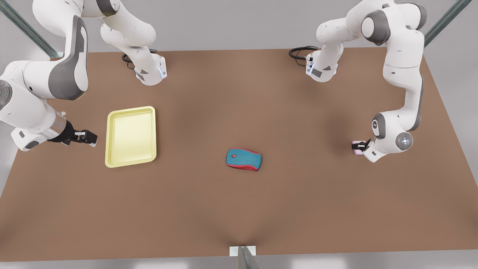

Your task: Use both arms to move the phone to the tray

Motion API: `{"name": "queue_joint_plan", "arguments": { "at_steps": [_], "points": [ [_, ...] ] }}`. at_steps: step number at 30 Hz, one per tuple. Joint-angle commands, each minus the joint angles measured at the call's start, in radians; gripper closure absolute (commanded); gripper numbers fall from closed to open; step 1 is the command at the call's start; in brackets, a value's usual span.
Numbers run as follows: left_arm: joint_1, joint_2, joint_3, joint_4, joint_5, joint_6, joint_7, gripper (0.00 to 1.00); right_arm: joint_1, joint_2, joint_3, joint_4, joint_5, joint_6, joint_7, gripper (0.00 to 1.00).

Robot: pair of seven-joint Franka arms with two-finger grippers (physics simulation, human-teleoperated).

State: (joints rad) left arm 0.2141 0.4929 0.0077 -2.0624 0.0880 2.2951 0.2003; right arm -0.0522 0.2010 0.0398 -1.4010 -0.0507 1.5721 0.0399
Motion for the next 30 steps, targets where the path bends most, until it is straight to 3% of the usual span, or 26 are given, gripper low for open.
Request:
{"name": "queue_joint_plan", "arguments": {
  "at_steps": [1,10,13,14,15,22,25,30],
  "points": [
    [0.004,0.004,0.0,0.002,0.001,0.001,0.091,0.0,-0.001,0.0,0.0,0.0,0.003,0.0,0.0,0.0],
    [0.005,0.042,0.0,0.004,-0.001,0.018,0.082,0.0,-0.006,0.002,-0.001,-0.004,0.0,-0.011,0.002,0.0],
    [0.005,0.042,0.0,0.005,-0.005,0.021,0.08,0.1,-0.001,0.002,-0.001,-0.006,0.0,-0.009,0.003,0.0],
    [0.005,0.041,0.0,0.007,-0.005,0.02,0.08,0.25,-0.001,0.003,-0.001,-0.007,0.0,-0.009,0.003,0.0],
    [0.005,0.041,0.0,0.01,-0.005,0.02,0.08,0.27,-0.005,0.005,-0.001,-0.007,0.0,-0.007,0.003,0.0],
    [0.002,0.009,-0.005,0.015,-0.007,0.003,0.021,0.26,0.0,0.006,-0.001,-0.004,0.0,-0.004,0.005,0.0],
    [-0.064,-0.042,-0.063,0.015,-0.008,-0.025,-0.137,0.26,0.0,0.008,-0.001,-0.004,0.002,0.0,0.008,0.0],
    [-0.38,-0.05,-0.103,0.079,-0.01,-0.029,-0.518,0.26,-0.009,0.012,-0.003,-0.012,-0.001,0.014,0.012,0.0]
  ]
}}
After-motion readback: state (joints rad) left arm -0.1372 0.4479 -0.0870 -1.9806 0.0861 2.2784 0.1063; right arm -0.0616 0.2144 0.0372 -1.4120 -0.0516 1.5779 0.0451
